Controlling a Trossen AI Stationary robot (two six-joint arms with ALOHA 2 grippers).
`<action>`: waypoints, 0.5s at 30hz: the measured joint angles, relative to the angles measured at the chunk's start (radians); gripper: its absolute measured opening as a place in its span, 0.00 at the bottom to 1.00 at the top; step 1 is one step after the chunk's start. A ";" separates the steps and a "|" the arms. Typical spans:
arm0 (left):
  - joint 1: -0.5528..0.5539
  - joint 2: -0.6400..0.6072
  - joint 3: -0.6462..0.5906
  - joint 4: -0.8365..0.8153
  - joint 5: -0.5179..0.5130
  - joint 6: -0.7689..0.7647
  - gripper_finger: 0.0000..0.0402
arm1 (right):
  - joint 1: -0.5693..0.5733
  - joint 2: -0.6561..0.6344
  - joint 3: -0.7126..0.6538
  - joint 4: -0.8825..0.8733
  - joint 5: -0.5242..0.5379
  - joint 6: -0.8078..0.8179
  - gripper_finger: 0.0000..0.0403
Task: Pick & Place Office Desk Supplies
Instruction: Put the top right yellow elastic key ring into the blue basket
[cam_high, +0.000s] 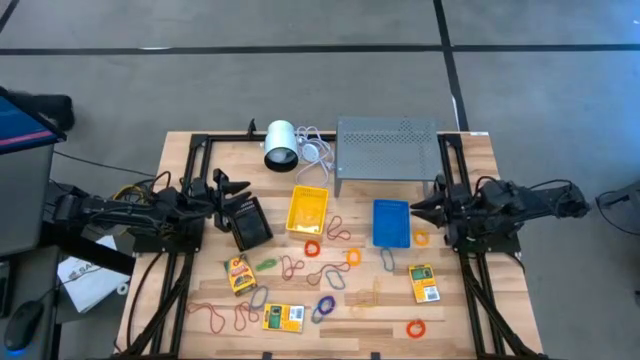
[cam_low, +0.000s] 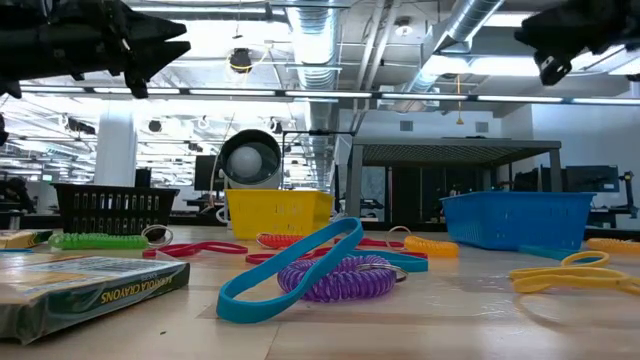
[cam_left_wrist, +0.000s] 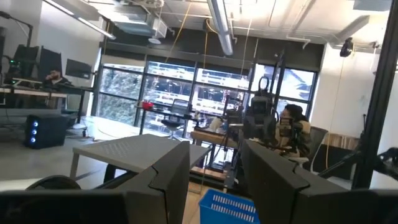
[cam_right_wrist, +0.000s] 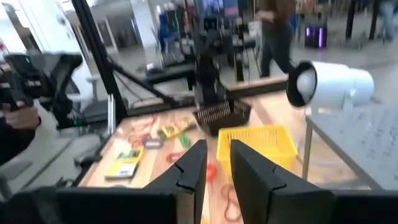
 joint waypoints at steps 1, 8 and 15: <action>0.000 0.000 0.000 -0.007 0.000 0.000 0.35 | 0.000 0.023 0.032 -0.035 0.001 0.010 0.17; 0.000 0.004 0.000 -0.047 0.000 0.000 0.35 | -0.001 0.220 0.299 -0.502 0.001 0.111 0.17; 0.000 0.011 0.000 -0.056 0.000 0.000 0.35 | -0.003 0.379 0.445 -0.822 0.000 0.373 0.18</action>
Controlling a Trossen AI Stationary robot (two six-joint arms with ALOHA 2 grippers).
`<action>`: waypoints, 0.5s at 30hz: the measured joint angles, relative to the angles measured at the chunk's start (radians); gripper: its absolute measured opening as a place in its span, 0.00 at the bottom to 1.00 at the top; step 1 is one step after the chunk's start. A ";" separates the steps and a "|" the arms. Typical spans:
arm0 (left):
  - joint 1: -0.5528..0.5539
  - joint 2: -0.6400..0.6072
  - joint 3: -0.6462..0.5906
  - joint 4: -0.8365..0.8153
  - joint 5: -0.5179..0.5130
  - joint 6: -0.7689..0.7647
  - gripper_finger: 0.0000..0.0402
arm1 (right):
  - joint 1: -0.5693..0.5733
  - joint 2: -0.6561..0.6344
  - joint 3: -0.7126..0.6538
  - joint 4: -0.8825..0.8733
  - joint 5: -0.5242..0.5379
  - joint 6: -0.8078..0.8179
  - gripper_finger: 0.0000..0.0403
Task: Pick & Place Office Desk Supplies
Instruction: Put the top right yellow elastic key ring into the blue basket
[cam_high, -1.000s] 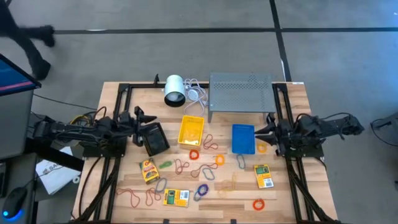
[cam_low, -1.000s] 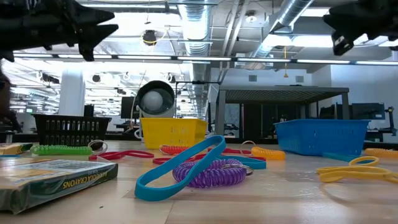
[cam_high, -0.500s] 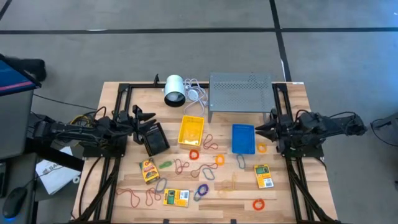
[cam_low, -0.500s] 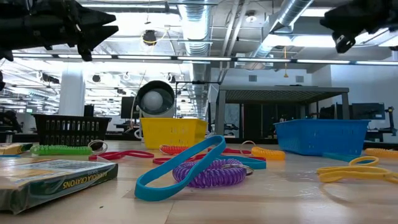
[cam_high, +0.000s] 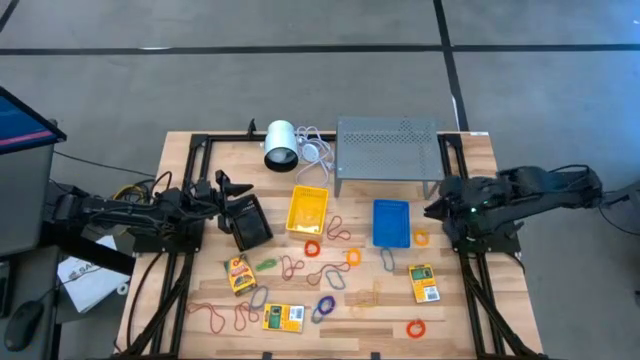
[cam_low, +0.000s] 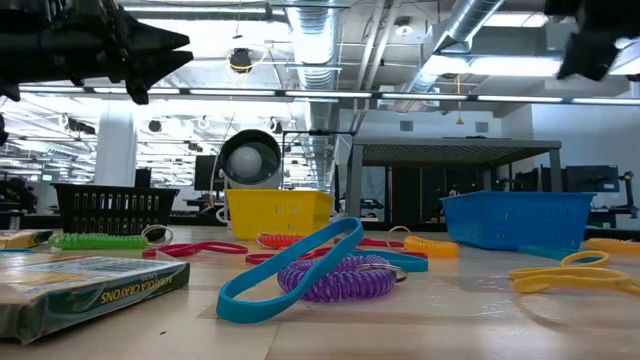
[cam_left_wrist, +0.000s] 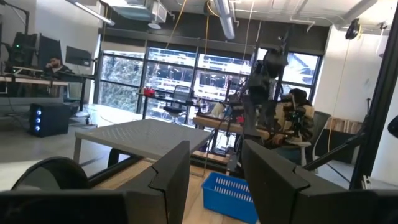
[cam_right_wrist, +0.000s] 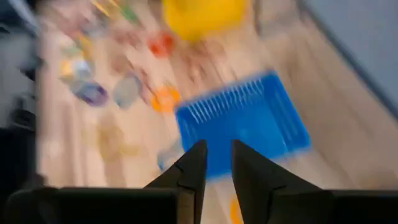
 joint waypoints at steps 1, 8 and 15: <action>0.000 0.001 0.000 -0.005 0.000 0.000 0.35 | 0.001 0.019 0.000 -0.027 -0.004 0.025 0.19; 0.000 0.011 0.000 -0.020 0.000 0.000 0.35 | 0.000 0.183 -0.010 -0.234 0.015 0.206 0.39; 0.000 0.011 0.000 -0.041 0.000 0.000 0.35 | 0.059 0.307 -0.010 -0.213 -0.004 0.269 0.47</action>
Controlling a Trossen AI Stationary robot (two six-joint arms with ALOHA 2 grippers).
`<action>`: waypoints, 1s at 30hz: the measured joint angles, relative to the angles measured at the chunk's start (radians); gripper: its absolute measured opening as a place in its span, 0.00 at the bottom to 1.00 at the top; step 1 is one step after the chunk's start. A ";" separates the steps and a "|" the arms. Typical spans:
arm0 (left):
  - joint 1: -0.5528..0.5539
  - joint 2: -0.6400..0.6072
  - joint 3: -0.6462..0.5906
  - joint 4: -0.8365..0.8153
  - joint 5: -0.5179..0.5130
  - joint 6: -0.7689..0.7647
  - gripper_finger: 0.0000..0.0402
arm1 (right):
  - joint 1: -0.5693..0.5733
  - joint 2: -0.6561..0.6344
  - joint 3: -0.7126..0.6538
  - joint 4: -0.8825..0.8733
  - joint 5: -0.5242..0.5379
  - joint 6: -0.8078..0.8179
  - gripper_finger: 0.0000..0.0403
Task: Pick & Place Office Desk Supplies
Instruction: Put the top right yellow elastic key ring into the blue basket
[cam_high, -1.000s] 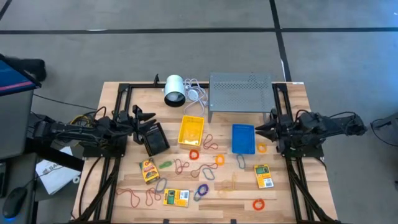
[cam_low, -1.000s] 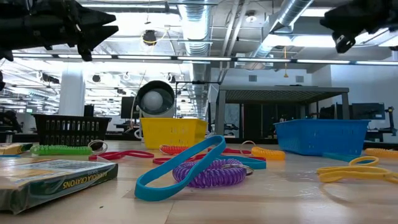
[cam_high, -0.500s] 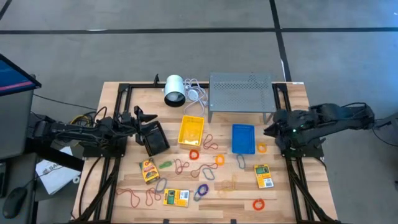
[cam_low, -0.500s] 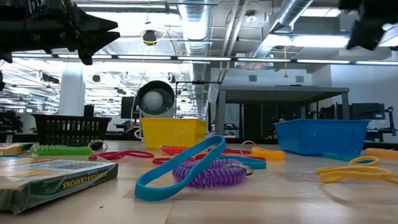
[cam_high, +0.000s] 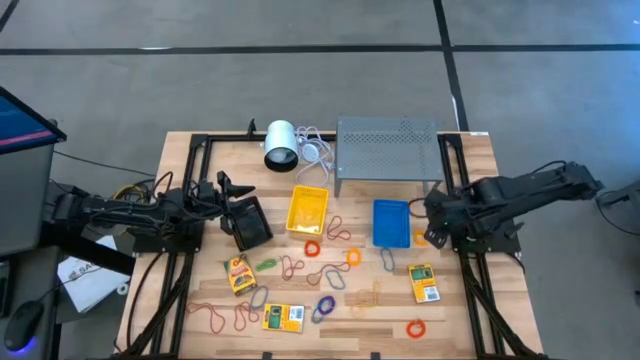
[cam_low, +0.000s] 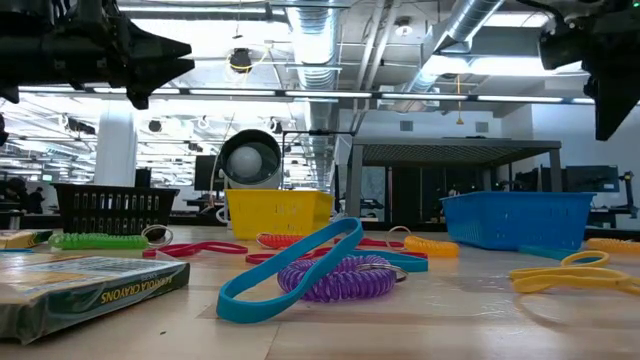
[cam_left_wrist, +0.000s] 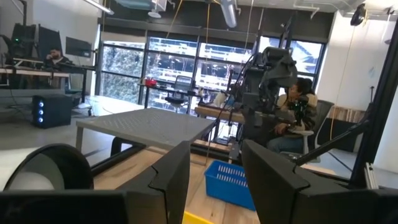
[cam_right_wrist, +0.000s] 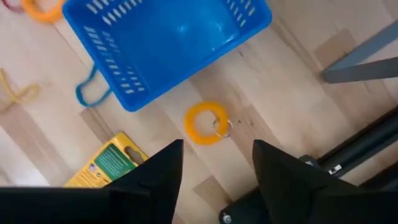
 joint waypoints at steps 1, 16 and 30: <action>0.000 0.000 0.000 -0.005 0.000 0.000 0.35 | 0.013 0.020 0.000 -0.002 0.001 0.001 0.46; 0.000 0.000 0.000 -0.039 0.000 0.000 0.35 | 0.211 0.223 -0.118 0.182 0.023 -0.085 0.33; 0.000 0.000 0.000 -0.039 0.000 0.000 0.35 | 0.258 0.240 -0.165 0.305 0.064 -0.010 0.55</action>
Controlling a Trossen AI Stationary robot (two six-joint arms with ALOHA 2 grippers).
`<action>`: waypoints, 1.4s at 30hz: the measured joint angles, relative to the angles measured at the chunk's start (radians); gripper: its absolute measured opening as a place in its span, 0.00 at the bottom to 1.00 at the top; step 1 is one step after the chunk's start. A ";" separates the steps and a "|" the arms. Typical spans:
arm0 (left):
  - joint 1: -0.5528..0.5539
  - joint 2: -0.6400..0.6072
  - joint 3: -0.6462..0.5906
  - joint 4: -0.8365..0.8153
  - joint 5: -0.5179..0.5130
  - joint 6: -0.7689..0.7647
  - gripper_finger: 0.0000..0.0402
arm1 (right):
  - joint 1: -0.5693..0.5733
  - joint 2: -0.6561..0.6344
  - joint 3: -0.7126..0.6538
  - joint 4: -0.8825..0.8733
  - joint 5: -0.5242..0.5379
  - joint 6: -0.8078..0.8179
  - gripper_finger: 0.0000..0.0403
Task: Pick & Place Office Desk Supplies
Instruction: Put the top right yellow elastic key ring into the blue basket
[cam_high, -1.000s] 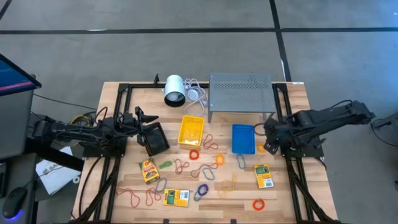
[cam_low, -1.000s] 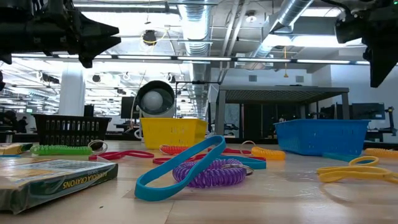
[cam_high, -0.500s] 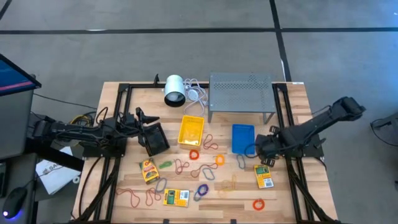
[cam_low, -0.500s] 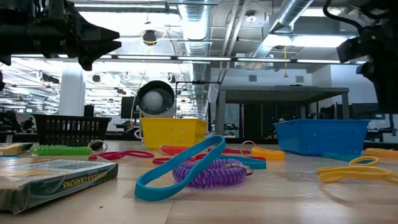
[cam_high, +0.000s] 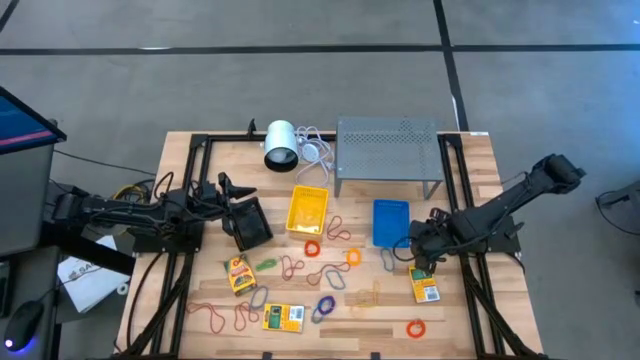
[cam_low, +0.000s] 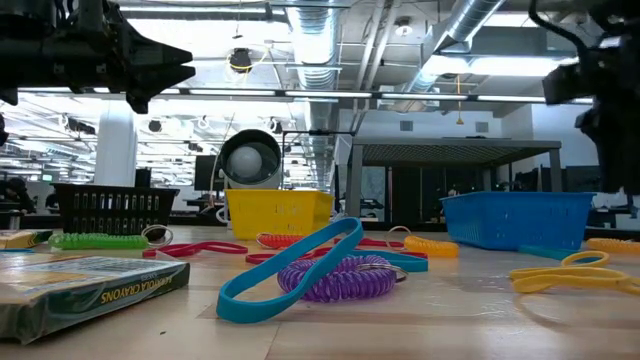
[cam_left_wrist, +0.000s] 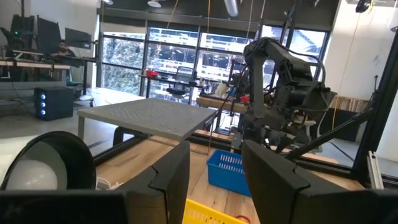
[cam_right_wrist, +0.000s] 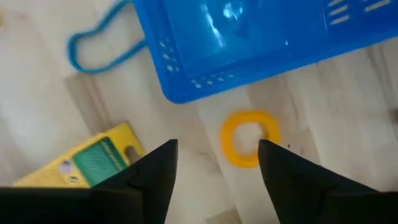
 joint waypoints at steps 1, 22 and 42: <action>0.000 0.000 0.000 -0.001 0.000 0.000 0.35 | 0.000 0.007 -0.015 0.014 -0.003 0.002 0.54; 0.000 0.000 0.000 -0.014 0.000 0.000 0.35 | -0.002 0.008 -0.206 0.206 0.005 0.034 0.44; 0.000 0.000 0.000 -0.014 0.000 0.000 0.35 | -0.001 0.006 -0.271 0.313 0.009 0.051 0.10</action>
